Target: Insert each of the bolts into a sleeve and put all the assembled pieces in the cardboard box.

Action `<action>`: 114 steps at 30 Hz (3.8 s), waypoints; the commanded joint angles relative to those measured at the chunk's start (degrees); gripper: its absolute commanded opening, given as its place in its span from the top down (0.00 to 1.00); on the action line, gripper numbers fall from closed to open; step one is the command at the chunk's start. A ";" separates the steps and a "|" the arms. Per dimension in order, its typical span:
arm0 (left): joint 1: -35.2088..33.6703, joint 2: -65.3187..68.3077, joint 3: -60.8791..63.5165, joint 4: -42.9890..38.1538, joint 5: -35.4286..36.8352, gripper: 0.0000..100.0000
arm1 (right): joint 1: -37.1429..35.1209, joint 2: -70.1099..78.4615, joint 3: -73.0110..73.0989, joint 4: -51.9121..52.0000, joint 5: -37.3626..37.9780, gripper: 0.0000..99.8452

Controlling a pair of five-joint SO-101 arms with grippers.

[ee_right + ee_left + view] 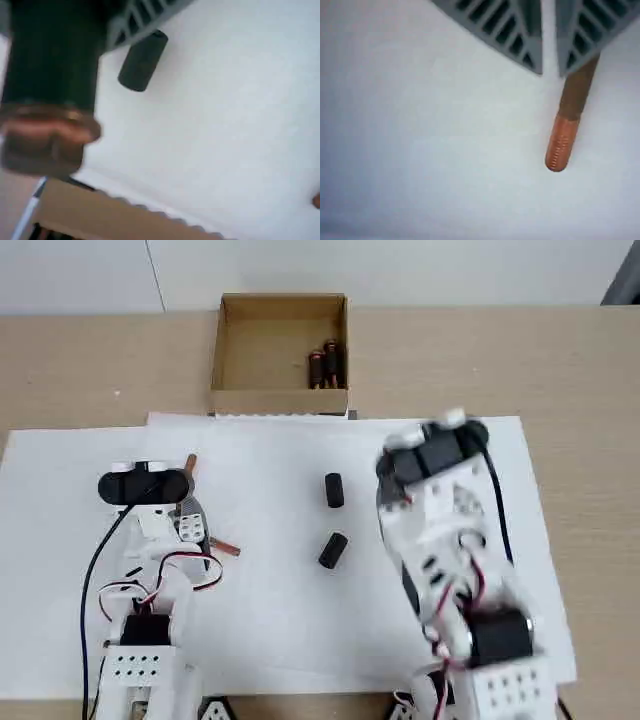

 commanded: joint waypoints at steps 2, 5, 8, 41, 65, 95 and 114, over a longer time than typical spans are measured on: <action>0.09 -0.70 -0.22 -1.49 0.00 0.99 | 1.10 14.73 -12.75 -5.76 -0.35 1.00; 0.18 -0.70 -0.22 -1.49 0.00 0.99 | 0.92 22.99 -18.20 -8.22 -0.18 1.00; 0.18 -0.70 -0.22 -1.49 0.00 0.99 | 0.66 30.90 -22.95 -11.38 3.43 1.00; 0.09 -0.70 -0.31 -1.32 0.09 0.99 | -4.00 102.37 -75.25 -31.25 30.51 0.93; 0.09 -0.70 -0.22 -1.32 0.09 0.99 | -5.93 97.10 -82.02 -17.10 30.07 0.86; 0.00 -0.70 -0.22 -1.32 0.09 0.99 | -8.66 74.59 -81.85 39.96 -6.68 0.86; -0.26 -0.70 -0.22 -1.32 0.18 0.99 | -9.54 90.86 -81.67 40.75 -14.77 0.86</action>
